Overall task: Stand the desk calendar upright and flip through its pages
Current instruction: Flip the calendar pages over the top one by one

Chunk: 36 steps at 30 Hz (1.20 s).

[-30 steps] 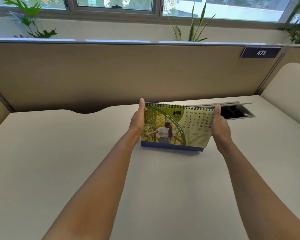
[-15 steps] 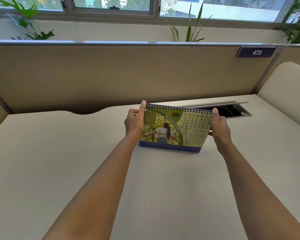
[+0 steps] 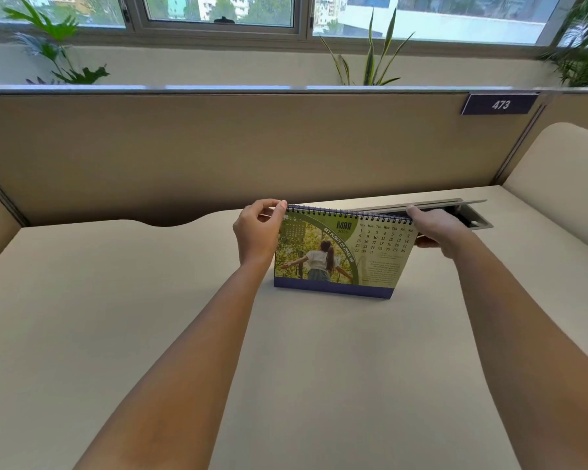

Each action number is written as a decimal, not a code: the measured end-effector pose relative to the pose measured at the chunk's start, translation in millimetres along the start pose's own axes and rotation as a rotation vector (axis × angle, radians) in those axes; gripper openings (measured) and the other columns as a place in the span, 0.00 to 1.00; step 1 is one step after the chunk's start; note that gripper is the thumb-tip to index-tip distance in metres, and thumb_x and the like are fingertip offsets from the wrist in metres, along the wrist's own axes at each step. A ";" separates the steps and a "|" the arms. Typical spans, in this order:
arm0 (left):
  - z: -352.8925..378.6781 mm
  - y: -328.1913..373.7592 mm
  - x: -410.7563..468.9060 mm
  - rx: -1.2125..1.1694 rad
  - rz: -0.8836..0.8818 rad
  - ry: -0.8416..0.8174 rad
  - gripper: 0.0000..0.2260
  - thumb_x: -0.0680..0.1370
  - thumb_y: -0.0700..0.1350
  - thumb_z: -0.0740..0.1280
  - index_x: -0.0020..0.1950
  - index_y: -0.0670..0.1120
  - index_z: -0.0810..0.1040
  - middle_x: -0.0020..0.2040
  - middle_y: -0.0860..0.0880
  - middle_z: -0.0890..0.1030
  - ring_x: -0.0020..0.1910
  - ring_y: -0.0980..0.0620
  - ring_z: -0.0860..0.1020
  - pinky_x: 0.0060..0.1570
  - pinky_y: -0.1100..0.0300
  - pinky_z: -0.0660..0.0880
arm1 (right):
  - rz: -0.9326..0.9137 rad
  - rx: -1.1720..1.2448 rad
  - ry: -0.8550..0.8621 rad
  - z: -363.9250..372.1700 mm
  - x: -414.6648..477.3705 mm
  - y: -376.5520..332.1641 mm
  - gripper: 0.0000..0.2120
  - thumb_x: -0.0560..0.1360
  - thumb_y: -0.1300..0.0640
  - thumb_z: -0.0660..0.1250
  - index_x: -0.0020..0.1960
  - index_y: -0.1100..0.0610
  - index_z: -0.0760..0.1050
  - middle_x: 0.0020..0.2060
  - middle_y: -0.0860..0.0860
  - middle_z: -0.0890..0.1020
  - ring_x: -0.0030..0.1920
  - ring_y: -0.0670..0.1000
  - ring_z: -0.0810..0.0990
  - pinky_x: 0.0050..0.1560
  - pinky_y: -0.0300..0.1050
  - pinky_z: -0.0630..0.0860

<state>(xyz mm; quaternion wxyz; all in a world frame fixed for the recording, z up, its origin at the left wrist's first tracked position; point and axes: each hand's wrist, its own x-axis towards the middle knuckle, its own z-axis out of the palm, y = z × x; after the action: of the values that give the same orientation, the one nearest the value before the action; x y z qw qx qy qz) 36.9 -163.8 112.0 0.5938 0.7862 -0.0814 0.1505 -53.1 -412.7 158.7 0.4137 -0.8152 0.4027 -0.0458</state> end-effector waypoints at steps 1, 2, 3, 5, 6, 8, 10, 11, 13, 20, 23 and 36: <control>-0.3 0.3 0.0 -0.001 0.002 0.005 0.10 0.75 0.49 0.68 0.49 0.44 0.82 0.46 0.45 0.83 0.41 0.56 0.76 0.36 0.77 0.70 | 0.011 -0.026 -0.038 -1.7 -0.5 -3.2 0.26 0.80 0.45 0.52 0.61 0.66 0.74 0.57 0.59 0.80 0.56 0.57 0.80 0.58 0.49 0.77; -0.4 0.6 0.0 -0.005 0.001 0.010 0.10 0.75 0.49 0.68 0.49 0.44 0.82 0.46 0.45 0.84 0.41 0.56 0.77 0.34 0.79 0.69 | 0.018 -0.053 -0.069 -3.0 -1.3 -6.1 0.26 0.81 0.46 0.51 0.61 0.66 0.74 0.57 0.60 0.81 0.56 0.58 0.80 0.57 0.49 0.77; -0.6 0.6 0.0 -0.010 0.000 0.015 0.10 0.75 0.49 0.68 0.49 0.44 0.82 0.46 0.45 0.84 0.41 0.55 0.77 0.34 0.81 0.69 | 0.026 -0.076 -0.094 -4.0 -2.7 -8.9 0.25 0.81 0.46 0.51 0.60 0.66 0.74 0.56 0.61 0.81 0.54 0.57 0.80 0.56 0.49 0.76; -1.2 1.2 0.2 -0.021 -0.003 0.019 0.10 0.75 0.48 0.69 0.49 0.43 0.82 0.46 0.44 0.84 0.41 0.55 0.77 0.35 0.81 0.69 | 0.037 -0.109 -0.124 -5.6 -4.1 -14.2 0.25 0.81 0.48 0.51 0.59 0.67 0.75 0.55 0.61 0.81 0.49 0.56 0.79 0.54 0.49 0.76; -1.3 1.4 0.2 -0.026 -0.003 0.020 0.10 0.75 0.48 0.69 0.50 0.43 0.82 0.46 0.44 0.84 0.41 0.55 0.77 0.35 0.81 0.69 | 0.041 -0.114 -0.131 -6.7 -4.1 -16.3 0.23 0.81 0.49 0.52 0.58 0.67 0.75 0.54 0.61 0.82 0.48 0.56 0.78 0.53 0.49 0.76; -1.1 1.2 0.2 -0.033 -0.001 0.022 0.10 0.75 0.48 0.69 0.50 0.43 0.82 0.46 0.44 0.84 0.42 0.55 0.77 0.35 0.81 0.70 | 0.045 -0.104 -0.135 -8.5 -3.2 -19.3 0.18 0.81 0.52 0.55 0.54 0.64 0.76 0.51 0.60 0.82 0.46 0.55 0.79 0.49 0.48 0.77; -0.9 0.7 0.0 -0.032 0.001 0.023 0.10 0.75 0.49 0.69 0.50 0.43 0.82 0.46 0.45 0.84 0.42 0.56 0.77 0.34 0.79 0.70 | 0.053 -0.086 -0.135 -9.6 -2.7 -20.8 0.14 0.80 0.54 0.57 0.47 0.62 0.75 0.46 0.58 0.82 0.45 0.54 0.79 0.46 0.47 0.77; -1.0 0.3 0.0 -0.032 0.003 0.024 0.11 0.75 0.49 0.69 0.50 0.44 0.82 0.46 0.45 0.84 0.41 0.57 0.77 0.34 0.79 0.71 | 0.059 -0.082 -0.135 -9.4 -3.0 -21.3 0.13 0.80 0.53 0.58 0.46 0.61 0.75 0.44 0.57 0.81 0.45 0.54 0.79 0.47 0.47 0.77; -1.0 -0.4 -0.3 -0.034 0.008 0.027 0.11 0.75 0.49 0.69 0.50 0.43 0.82 0.46 0.45 0.84 0.41 0.57 0.76 0.34 0.79 0.71 | 0.070 -0.098 -0.138 -8.7 -3.3 -21.8 0.14 0.80 0.52 0.58 0.45 0.61 0.74 0.43 0.58 0.81 0.46 0.55 0.78 0.49 0.48 0.76; -0.1 -0.9 -0.2 -0.048 0.013 0.033 0.10 0.74 0.48 0.69 0.49 0.43 0.82 0.45 0.46 0.84 0.40 0.57 0.77 0.35 0.80 0.70 | 0.086 -0.118 -0.159 -7.0 -2.7 -25.5 0.15 0.81 0.52 0.57 0.41 0.61 0.72 0.41 0.57 0.81 0.48 0.56 0.79 0.54 0.51 0.77; 0.0 -0.6 -0.3 -0.043 0.012 0.031 0.10 0.74 0.48 0.69 0.50 0.43 0.82 0.45 0.45 0.84 0.41 0.56 0.77 0.35 0.77 0.71 | 0.088 -0.128 -0.164 -7.9 -1.3 -25.5 0.14 0.80 0.54 0.58 0.41 0.60 0.73 0.37 0.55 0.80 0.47 0.55 0.80 0.48 0.48 0.78; 0.2 -1.4 -0.6 -0.064 0.007 0.023 0.10 0.74 0.48 0.69 0.49 0.43 0.82 0.42 0.50 0.81 0.41 0.56 0.77 0.39 0.71 0.72 | 0.210 -0.049 -0.209 -9.0 6.2 -30.3 0.12 0.78 0.56 0.63 0.38 0.60 0.73 0.36 0.55 0.80 0.36 0.51 0.78 0.42 0.45 0.76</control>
<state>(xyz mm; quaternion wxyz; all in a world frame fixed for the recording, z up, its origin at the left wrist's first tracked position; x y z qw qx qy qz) 36.8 -163.7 110.5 0.6190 0.7648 -0.0819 0.1591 -33.9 -412.6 184.6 0.4360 -0.7787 0.4415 0.0929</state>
